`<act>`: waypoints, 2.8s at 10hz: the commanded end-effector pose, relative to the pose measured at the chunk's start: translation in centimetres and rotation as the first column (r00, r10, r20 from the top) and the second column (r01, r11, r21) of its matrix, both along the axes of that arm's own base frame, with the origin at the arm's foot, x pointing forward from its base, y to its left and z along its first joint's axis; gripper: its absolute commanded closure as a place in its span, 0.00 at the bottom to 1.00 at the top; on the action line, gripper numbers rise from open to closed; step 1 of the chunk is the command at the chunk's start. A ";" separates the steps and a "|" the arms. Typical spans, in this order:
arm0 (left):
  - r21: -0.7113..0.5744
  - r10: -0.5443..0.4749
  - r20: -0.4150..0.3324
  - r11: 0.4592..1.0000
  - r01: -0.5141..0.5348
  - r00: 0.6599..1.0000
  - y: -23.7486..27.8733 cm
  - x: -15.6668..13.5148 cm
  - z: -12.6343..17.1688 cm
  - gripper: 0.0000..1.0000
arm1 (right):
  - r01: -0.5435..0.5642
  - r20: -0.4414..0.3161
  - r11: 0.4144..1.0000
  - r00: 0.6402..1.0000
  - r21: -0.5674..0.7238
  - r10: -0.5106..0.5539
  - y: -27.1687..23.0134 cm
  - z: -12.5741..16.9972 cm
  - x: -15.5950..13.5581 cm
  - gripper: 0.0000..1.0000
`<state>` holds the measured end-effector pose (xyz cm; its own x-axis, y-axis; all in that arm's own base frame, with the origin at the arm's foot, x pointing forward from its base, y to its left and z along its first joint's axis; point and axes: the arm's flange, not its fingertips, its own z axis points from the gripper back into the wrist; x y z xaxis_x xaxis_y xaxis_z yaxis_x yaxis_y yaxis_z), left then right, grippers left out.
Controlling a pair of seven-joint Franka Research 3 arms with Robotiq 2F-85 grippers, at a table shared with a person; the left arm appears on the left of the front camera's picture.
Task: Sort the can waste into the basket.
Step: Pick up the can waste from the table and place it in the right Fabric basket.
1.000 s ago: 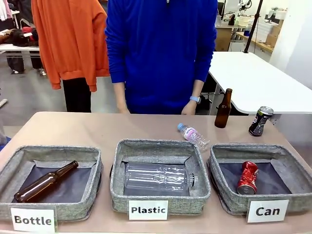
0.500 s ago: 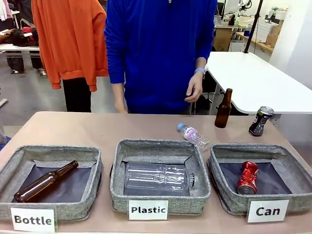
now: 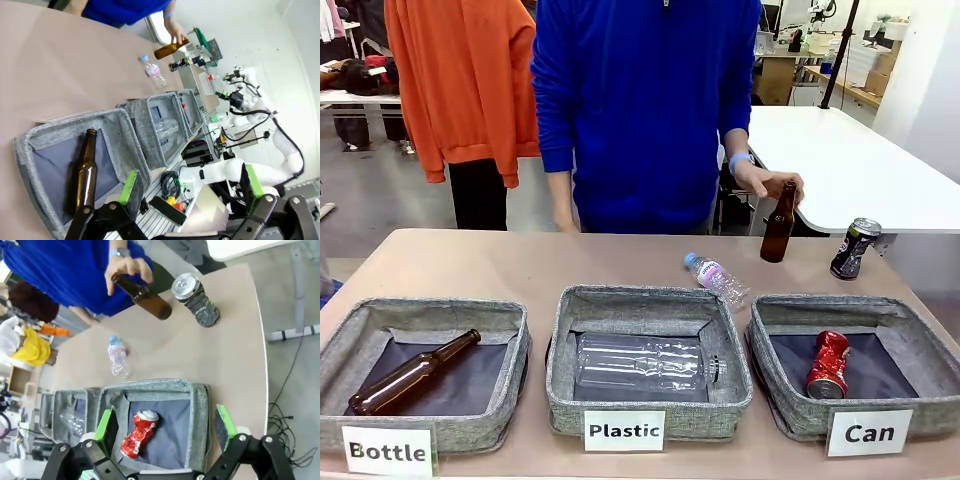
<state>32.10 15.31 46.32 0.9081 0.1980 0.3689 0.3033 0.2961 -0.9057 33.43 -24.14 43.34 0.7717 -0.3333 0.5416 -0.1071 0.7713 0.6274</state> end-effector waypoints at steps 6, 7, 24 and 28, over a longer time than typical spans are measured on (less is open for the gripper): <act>0.000 -0.009 -0.002 1.000 0.009 1.000 0.0 -0.2 0.1 0.00 | -0.243 0.126 0.959 0.957 -0.147 0.262 -4.3 -9.1 13.4 0.00; 0.000 -0.009 -0.002 1.000 0.009 1.000 0.0 -0.2 0.1 0.00 | -0.253 0.131 0.957 0.953 -0.141 0.272 -3.8 -9.8 14.0 0.00; 0.000 -0.009 -0.002 1.000 0.009 1.000 0.0 -0.2 0.1 0.00 | -0.469 0.182 0.778 0.796 -0.418 0.578 3.5 -13.4 18.6 0.00; 0.075 -0.090 0.110 0.994 0.082 0.990 3.6 -5.5 7.0 0.00 | -0.451 0.206 0.799 0.805 -0.397 0.557 4.0 -13.5 20.4 0.00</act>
<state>29.60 16.86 49.92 0.8932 0.1417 0.4267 0.3673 0.3172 -0.8743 52.41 -20.36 29.77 0.5703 0.3057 0.7624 -0.6893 0.6830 0.2418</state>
